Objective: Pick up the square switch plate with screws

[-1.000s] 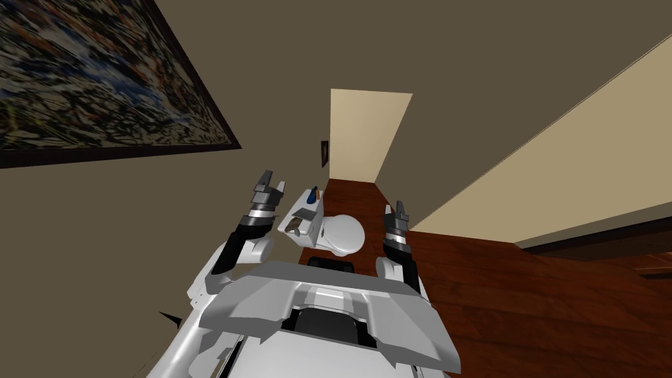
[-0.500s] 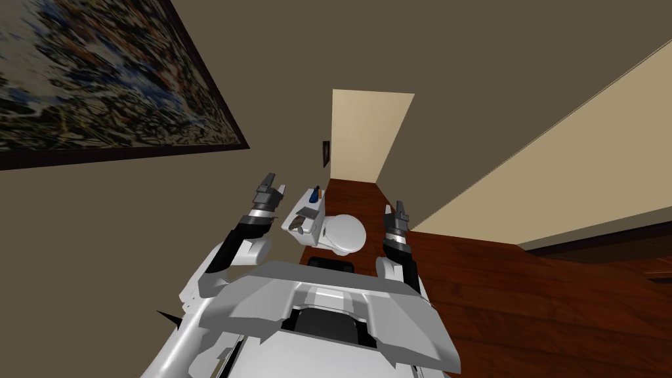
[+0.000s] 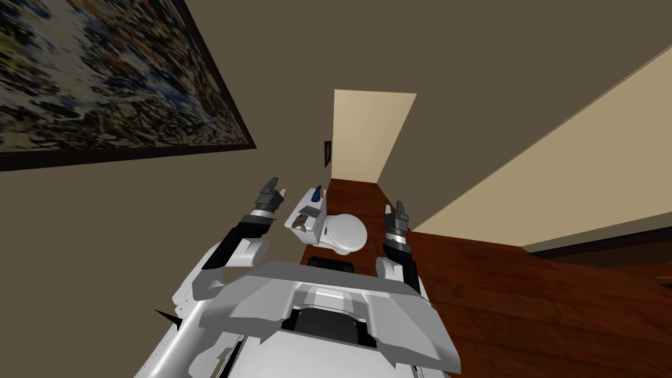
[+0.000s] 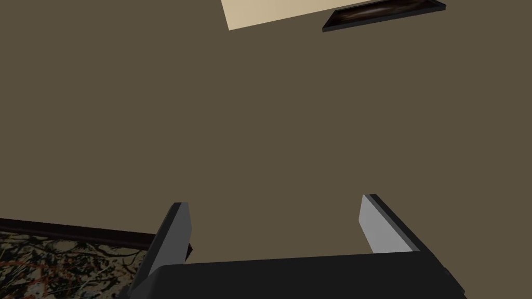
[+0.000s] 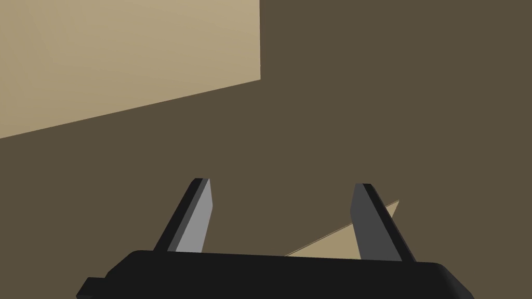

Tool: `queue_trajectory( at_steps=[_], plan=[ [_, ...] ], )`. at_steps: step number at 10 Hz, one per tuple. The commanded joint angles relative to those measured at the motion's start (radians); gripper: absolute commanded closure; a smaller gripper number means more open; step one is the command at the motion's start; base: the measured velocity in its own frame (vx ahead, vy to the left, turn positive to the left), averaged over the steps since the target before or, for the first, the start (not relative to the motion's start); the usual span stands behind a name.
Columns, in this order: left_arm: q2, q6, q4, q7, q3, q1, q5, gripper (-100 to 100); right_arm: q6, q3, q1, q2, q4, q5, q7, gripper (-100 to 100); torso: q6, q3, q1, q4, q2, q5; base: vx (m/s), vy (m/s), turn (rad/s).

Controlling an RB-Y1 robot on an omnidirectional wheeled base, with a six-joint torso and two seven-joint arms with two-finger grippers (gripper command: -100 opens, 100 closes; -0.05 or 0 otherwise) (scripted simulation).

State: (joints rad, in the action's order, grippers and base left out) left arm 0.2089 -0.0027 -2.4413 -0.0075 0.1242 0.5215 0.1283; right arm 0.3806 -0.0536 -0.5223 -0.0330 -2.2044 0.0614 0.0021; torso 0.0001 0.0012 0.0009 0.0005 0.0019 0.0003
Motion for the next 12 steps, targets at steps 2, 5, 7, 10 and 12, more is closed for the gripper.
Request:
queue_trajectory(
  at_steps=[2, 5, 7, 10, 12],
  plan=[
    [0.014, 0.078, 0.002, -0.008, 0.006, 0.005, 0.016, -100, 0.0, 0.0, 0.0, 0.0, 0.0, 0.0, 0.0, 0, 0.0, 0.0, -0.001, 0.0, 0.0, 0.0, -0.023, 0.0, 0.013],
    [0.028, 0.159, 0.011, -0.016, 0.007, 0.013, 0.024, -100, 0.0, 0.0, 0.0, 0.0, 0.0, 0.0, 0.0, 0, 0.0, 0.0, -0.002, 0.0, -0.001, -0.001, -0.014, -0.024, -0.002],
    [0.032, 0.196, 0.016, -0.018, 0.006, 0.015, 0.024, -100, 0.0, 0.0, 0.0, 0.0, 0.0, 0.0, 0.0, 0, 0.0, -0.001, -0.003, 0.0, -0.002, -0.001, 0.0, -0.026, -0.008],
    [0.039, 0.259, 0.027, -0.022, 0.002, 0.021, 0.023, -100, 0.0, 0.0, 0.0, 0.0, 0.0, 0.0, 0.0, 0, 0.0, -0.001, -0.005, 0.0, -0.002, -0.001, -0.001, -0.044, -0.016],
    [0.045, 0.316, 0.042, -0.024, -0.003, 0.027, 0.019, -100, 0.0, 0.0, 0.0, 0.0, 0.0, 0.0, 0.0, 0, 0.0, -0.001, -0.004, 0.0, -0.002, -0.001, 0.003, -0.051, -0.029]
  ],
)
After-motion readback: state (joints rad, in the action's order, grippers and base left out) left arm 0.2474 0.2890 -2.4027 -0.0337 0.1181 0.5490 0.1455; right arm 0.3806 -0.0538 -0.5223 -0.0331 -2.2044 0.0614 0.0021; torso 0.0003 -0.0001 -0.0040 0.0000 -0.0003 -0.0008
